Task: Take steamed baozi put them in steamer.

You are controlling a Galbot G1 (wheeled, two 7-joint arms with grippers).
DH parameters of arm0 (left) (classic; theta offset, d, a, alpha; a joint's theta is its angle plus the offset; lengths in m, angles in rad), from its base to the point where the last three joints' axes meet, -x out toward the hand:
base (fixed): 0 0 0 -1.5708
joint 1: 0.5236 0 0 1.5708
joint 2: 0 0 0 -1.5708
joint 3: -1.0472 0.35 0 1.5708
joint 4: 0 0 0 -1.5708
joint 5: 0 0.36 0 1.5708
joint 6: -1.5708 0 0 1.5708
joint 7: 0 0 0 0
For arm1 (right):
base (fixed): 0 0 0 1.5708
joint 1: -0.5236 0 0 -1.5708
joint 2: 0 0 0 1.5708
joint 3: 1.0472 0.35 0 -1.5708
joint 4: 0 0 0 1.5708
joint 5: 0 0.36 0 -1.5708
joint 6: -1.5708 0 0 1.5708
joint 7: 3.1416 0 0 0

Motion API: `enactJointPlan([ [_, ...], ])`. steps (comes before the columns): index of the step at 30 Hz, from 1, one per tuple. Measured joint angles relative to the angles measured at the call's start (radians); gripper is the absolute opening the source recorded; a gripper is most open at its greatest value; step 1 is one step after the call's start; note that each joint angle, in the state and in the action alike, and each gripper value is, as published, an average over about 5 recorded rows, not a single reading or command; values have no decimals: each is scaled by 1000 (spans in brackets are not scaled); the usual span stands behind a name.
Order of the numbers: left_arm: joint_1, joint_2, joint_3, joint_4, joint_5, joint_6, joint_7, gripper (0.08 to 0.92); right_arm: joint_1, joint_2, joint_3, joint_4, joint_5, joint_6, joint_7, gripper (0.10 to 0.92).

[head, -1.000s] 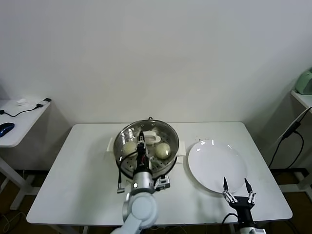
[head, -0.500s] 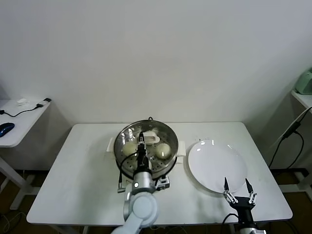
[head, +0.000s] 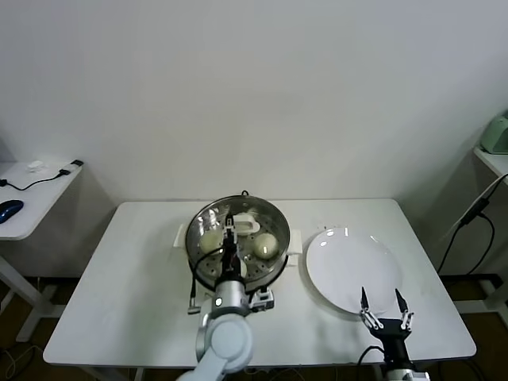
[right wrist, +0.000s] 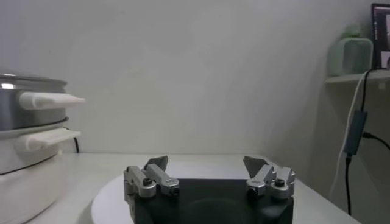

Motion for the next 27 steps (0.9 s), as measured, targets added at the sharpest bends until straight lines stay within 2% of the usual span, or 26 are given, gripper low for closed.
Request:
enactJointPlan([
  [8, 39, 36, -4, -95, -103, -13, -12, 676, 7, 7, -18, 3, 14, -28, 5, 823],
  [14, 87, 69, -65, -183, -319, -122, -108, 809, 7, 9, -29, 5, 19, -36, 9, 823],
  [20, 165, 84, -218, -239, -693, -306, -220, 822, 10, 0, -35, 14, 28, -42, 11, 823],
  [27, 287, 127, -453, -226, -1160, -516, -272, 823, 17, -10, -38, 19, 29, -54, 11, 823],
])
